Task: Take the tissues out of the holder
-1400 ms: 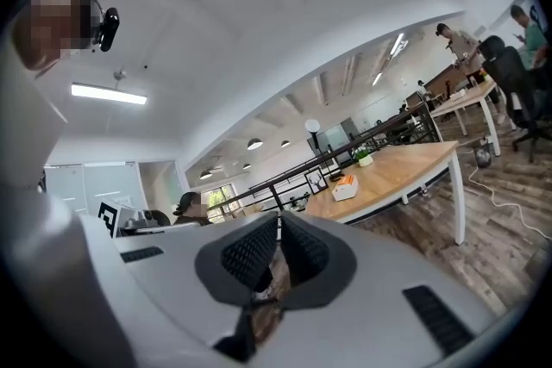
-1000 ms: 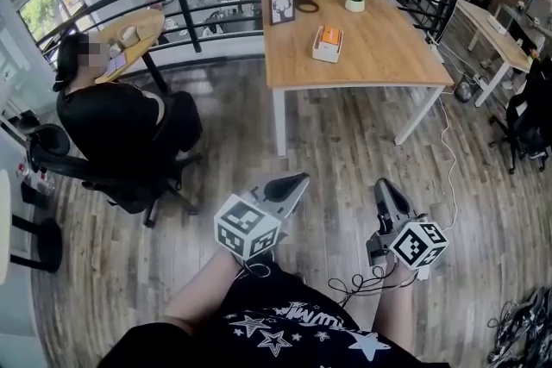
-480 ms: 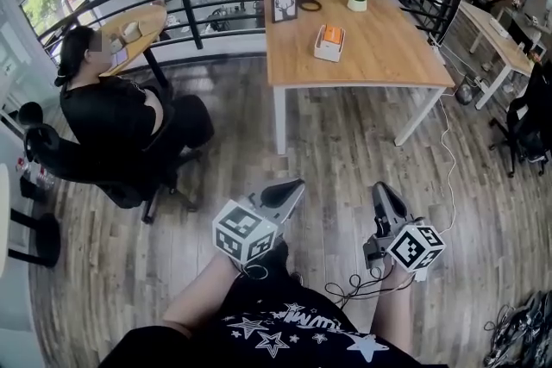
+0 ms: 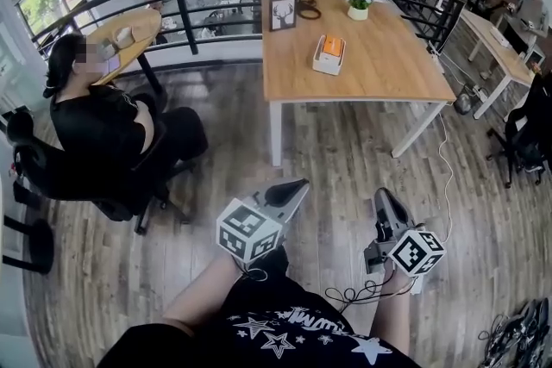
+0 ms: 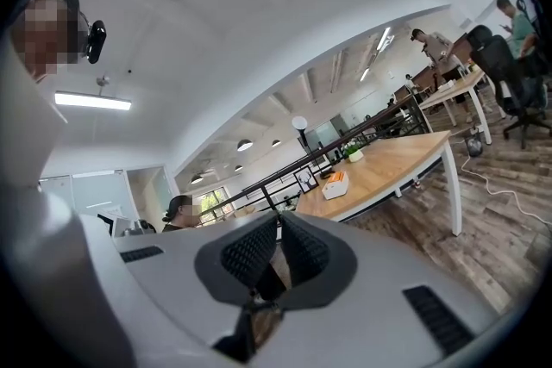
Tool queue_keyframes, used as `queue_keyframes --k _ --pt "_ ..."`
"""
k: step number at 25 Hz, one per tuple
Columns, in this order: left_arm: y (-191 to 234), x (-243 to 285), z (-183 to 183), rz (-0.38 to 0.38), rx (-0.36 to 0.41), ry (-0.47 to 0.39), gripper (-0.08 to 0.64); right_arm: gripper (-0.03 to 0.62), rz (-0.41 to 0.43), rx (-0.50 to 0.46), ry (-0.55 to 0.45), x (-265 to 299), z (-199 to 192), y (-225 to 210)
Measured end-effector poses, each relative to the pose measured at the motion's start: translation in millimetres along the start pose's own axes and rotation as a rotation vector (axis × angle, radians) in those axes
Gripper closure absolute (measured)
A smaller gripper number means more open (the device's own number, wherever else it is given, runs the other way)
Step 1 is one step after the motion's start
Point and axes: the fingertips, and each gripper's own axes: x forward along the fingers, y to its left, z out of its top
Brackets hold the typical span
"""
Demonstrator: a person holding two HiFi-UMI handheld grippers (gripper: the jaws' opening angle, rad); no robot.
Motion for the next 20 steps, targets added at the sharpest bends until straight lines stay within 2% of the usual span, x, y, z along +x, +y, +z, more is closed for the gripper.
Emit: queue_keyframes --k 8,15,20 --pt "75.7 66.5 20.7 -0.011 -0.03 0.021 0.545 0.568 -0.016 0.002 0.035 91.6 24.0 -35.5" --pt "147.3 110.9 37.4 -0.007 -0.015 0.045 0.545 0.568 -0.041 0.031 0.072 174.0 35.2 -64.5" --pt "213.2 125.2 51.7 0.016 0.008 0.048 0.545 0.568 -0.051 0.014 0.098 231.5 39.4 -65.9"
